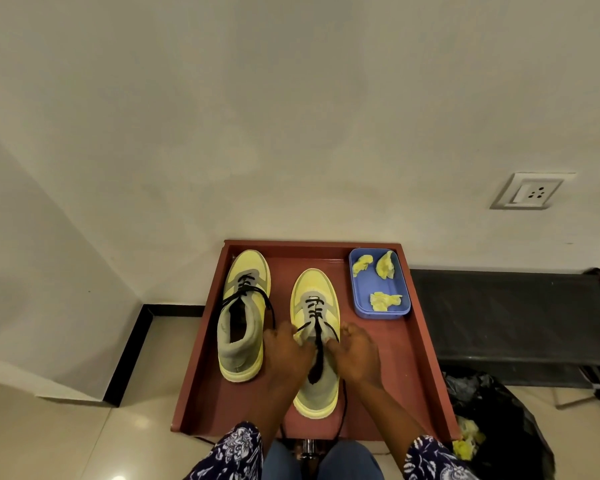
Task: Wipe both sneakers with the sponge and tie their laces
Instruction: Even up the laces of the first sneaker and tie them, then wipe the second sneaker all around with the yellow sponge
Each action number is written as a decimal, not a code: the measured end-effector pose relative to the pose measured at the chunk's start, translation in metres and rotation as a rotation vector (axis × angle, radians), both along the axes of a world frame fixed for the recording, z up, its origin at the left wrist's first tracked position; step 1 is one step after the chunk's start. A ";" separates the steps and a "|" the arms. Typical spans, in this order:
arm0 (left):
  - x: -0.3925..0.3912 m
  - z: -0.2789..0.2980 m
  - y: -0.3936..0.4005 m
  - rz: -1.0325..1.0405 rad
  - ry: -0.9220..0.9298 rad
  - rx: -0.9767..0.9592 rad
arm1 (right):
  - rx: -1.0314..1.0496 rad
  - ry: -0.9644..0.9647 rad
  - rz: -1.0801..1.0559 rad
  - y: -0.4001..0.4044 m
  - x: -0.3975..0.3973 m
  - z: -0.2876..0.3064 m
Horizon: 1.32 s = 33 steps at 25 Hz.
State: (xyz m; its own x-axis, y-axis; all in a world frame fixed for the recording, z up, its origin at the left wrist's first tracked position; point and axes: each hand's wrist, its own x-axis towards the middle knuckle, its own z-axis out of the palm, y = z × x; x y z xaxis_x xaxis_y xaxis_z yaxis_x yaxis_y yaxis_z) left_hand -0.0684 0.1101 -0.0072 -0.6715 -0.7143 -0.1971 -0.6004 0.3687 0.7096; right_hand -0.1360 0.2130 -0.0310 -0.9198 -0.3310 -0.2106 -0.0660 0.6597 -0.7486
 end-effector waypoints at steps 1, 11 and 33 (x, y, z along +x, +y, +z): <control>-0.006 0.005 0.004 -0.002 0.055 -0.032 | -0.020 0.009 -0.008 0.001 -0.006 0.001; -0.083 0.024 0.038 -0.376 0.173 -0.064 | 0.069 0.172 -0.046 0.034 -0.095 0.016; -0.120 -0.001 0.048 -0.065 0.198 0.249 | -0.036 0.267 -0.082 0.024 -0.128 0.007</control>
State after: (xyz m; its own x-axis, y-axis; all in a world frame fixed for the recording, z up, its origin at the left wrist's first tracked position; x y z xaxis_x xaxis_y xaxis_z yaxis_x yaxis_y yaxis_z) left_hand -0.1881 0.1581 -0.0086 -0.7570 -0.6149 -0.2212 -0.4223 0.2020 0.8837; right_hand -0.2636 0.2369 -0.0242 -0.9653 -0.2557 0.0536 -0.2116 0.6447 -0.7346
